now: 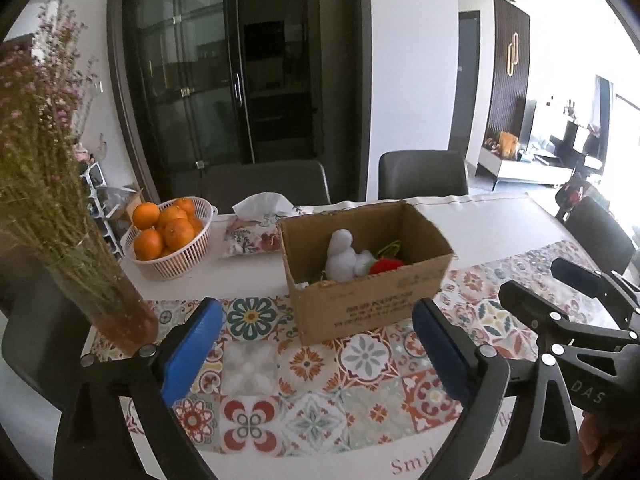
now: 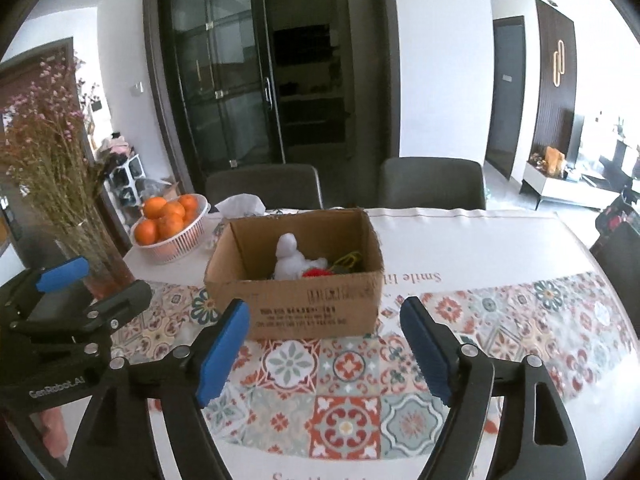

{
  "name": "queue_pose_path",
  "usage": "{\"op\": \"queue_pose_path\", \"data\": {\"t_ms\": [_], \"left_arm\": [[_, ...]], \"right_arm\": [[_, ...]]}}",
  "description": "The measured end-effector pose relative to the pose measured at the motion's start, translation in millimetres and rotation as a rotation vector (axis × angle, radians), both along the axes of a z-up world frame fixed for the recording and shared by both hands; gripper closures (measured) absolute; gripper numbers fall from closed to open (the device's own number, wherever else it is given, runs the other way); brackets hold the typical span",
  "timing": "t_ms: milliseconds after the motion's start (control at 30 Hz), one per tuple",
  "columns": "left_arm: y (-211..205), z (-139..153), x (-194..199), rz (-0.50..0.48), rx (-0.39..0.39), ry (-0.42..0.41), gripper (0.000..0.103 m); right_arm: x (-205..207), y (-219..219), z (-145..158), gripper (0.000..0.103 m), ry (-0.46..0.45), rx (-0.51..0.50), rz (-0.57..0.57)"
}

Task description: Organize soft objects

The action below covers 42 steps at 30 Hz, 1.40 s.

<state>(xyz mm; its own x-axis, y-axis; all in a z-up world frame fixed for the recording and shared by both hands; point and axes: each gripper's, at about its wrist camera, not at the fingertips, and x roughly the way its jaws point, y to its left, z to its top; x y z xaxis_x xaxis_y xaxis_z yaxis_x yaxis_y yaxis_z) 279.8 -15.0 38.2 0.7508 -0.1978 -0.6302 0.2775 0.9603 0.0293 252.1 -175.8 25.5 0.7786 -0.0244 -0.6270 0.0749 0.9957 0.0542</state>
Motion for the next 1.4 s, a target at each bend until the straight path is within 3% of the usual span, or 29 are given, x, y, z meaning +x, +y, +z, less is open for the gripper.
{"op": "queue_pose_path", "data": {"t_ms": [700, 767, 1033, 1400], "left_arm": [[-8.8, 25.6, -186.2, 0.012, -0.028, -0.106, 0.0], [-8.9, 27.9, -201.5, 0.016, -0.022, -0.119, 0.0], [-6.2, 34.5, -244.7, 0.044, -0.006, -0.166, 0.0], [3.8, 37.4, -275.1, 0.064, -0.007, -0.189, 0.0]], "right_arm": [[-183.6, -16.8, 25.7, 0.02, -0.076, -0.005, -0.037], [-199.8, -15.6, 27.8, 0.015, -0.082, -0.017, -0.04], [-252.9, -14.4, 35.0, 0.012, -0.113, -0.034, -0.073], [-291.4, -16.3, 47.9, 0.012, -0.153, -0.054, -0.116]]}}
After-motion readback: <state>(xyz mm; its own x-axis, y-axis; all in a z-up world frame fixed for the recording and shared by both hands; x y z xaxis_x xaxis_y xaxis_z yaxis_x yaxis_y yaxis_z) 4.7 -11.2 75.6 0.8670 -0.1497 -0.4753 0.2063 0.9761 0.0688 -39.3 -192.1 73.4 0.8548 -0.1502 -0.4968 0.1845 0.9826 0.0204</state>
